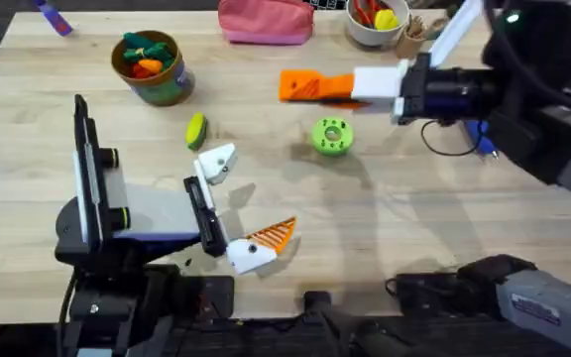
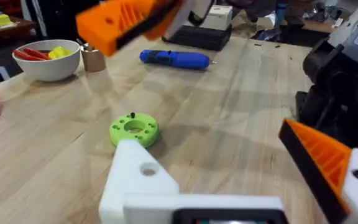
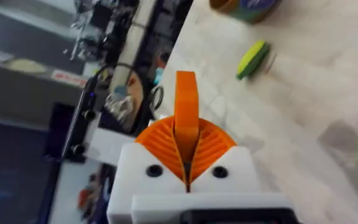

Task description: Pick up the gripper from the table and insert it into the empty holder that is missing its gripper. Then pick up a screw, insert it into the mounting hole, and use the screwdriver to tighten it. Finally, clean up the table by picking up the vegetable and placing it into the bucket.

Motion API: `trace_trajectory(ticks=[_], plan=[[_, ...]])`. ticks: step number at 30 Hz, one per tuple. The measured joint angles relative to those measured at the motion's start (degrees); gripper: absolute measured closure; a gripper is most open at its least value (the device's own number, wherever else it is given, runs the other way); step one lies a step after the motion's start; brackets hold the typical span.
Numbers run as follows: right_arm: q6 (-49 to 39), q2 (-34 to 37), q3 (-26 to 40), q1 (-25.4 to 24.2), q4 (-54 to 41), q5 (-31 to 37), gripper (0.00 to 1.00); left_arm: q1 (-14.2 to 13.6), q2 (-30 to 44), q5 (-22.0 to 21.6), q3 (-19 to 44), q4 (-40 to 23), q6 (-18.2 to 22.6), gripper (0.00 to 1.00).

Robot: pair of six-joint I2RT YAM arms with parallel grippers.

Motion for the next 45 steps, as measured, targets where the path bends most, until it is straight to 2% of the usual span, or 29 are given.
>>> trace_trajectory(ticks=[9, 16, 27, 45], plan=[[2.79, 13.22, -0.44, 0.00, 9.15, -18.52, 0.992, 0.00, 0.00, 0.00, 0.00, 0.00, 0.00, 0.015], [3.42, 22.60, -0.48, 0.47, 11.86, -27.10, 0.992, 0.00, 0.02, 0.00, 0.00, 0.00, 0.00, 0.015], [3.38, 27.05, -0.48, 6.04, 11.95, -29.63, 0.992, 0.00, 0.00, -0.02, 0.00, 0.00, 0.00, 0.016], [2.92, 27.05, 0.92, 9.65, 13.45, -28.32, 0.992, 0.00, 0.00, -0.01, 0.00, 0.00, 0.00, 0.014]])
